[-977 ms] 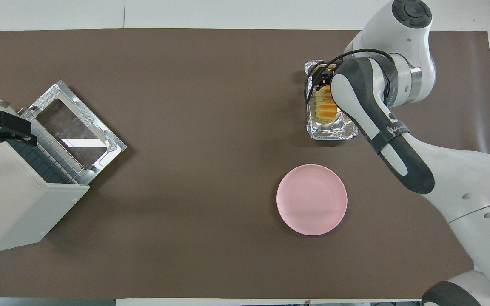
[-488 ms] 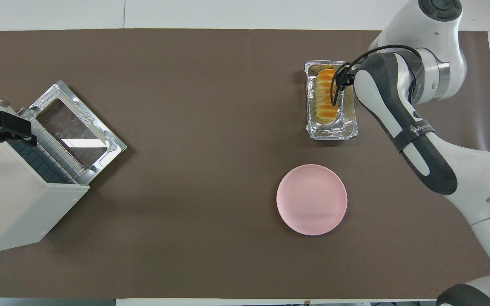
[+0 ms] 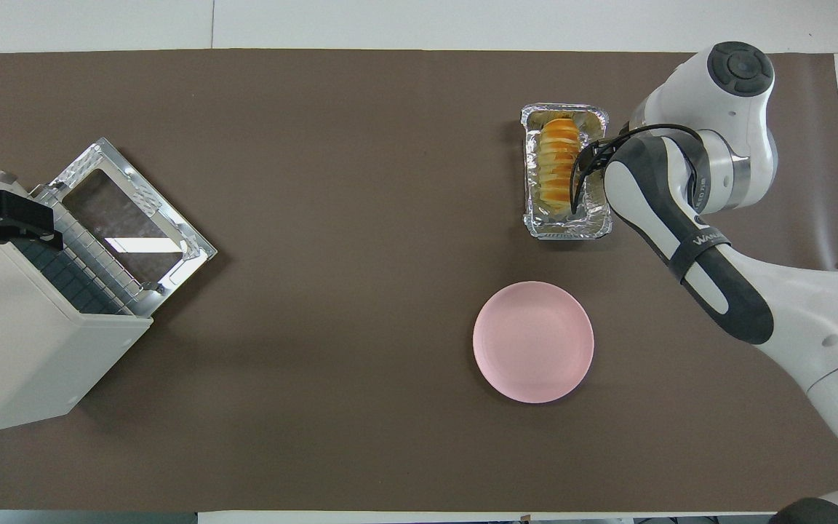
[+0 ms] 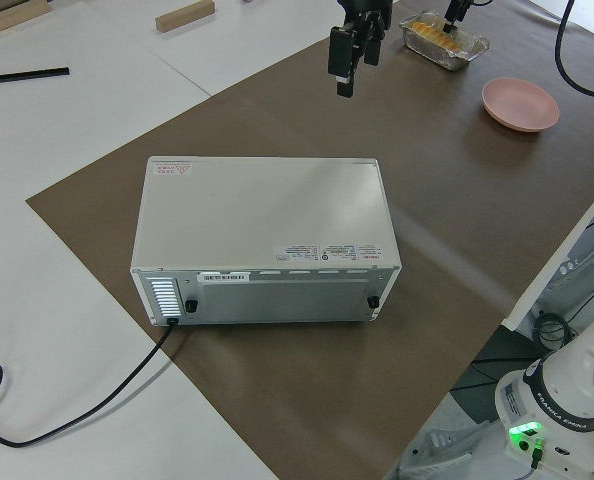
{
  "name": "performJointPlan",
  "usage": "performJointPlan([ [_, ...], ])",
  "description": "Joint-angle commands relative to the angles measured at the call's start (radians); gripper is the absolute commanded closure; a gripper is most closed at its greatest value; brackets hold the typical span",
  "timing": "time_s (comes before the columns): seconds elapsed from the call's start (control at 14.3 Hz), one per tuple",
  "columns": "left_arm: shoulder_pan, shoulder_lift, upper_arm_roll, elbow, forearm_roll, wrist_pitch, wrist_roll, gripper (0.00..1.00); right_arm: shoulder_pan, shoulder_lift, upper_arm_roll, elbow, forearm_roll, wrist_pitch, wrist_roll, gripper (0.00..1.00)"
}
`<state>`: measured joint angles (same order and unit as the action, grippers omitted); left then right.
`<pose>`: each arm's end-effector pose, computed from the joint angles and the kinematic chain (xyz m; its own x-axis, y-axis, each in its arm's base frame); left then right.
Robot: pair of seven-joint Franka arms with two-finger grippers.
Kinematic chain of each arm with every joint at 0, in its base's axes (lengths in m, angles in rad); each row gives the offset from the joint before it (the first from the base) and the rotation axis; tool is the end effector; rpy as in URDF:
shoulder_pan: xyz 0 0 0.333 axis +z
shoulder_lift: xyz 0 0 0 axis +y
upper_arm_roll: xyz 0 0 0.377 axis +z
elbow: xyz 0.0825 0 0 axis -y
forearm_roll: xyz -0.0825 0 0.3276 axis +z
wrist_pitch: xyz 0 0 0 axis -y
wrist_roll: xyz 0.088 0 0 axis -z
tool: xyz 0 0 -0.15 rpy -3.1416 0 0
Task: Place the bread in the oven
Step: 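Lower the bread into the foil tray and open the right gripper, then grasp the edge of the foil tray with the right gripper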
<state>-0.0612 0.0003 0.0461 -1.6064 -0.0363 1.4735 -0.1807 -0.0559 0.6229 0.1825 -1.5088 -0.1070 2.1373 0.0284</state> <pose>0.4801 -0.0130 0.6204 0.9773 0.1614 -0.1371 0.1645 -0.9863 0.0118 0.6951 0.0552 0.3421 0.9926 0.1201 0.0165 0.1203 -0.9926 -0.0154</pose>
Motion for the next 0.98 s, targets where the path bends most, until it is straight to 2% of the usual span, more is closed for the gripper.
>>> performJointPlan([
  [0.0,0.009,-0.029,-0.005,-0.032,-0.007,0.019,0.0,0.0,-0.007,-0.048,0.005,-0.062,-0.022,0.019,-0.001,1.0],
  [0.7,0.009,-0.029,-0.005,-0.032,-0.007,0.019,0.0,0.0,0.01,-0.052,0.008,-0.044,-0.019,-0.01,0.051,1.0],
  [0.84,0.008,-0.029,-0.005,-0.032,-0.007,0.019,0.0,0.0,0.01,-0.058,0.014,0.004,-0.019,-0.077,0.048,1.0],
  [0.91,0.009,-0.029,-0.005,-0.032,-0.007,0.019,0.0,0.0,0.013,-0.06,0.018,0.05,-0.008,-0.15,0.05,1.0],
])
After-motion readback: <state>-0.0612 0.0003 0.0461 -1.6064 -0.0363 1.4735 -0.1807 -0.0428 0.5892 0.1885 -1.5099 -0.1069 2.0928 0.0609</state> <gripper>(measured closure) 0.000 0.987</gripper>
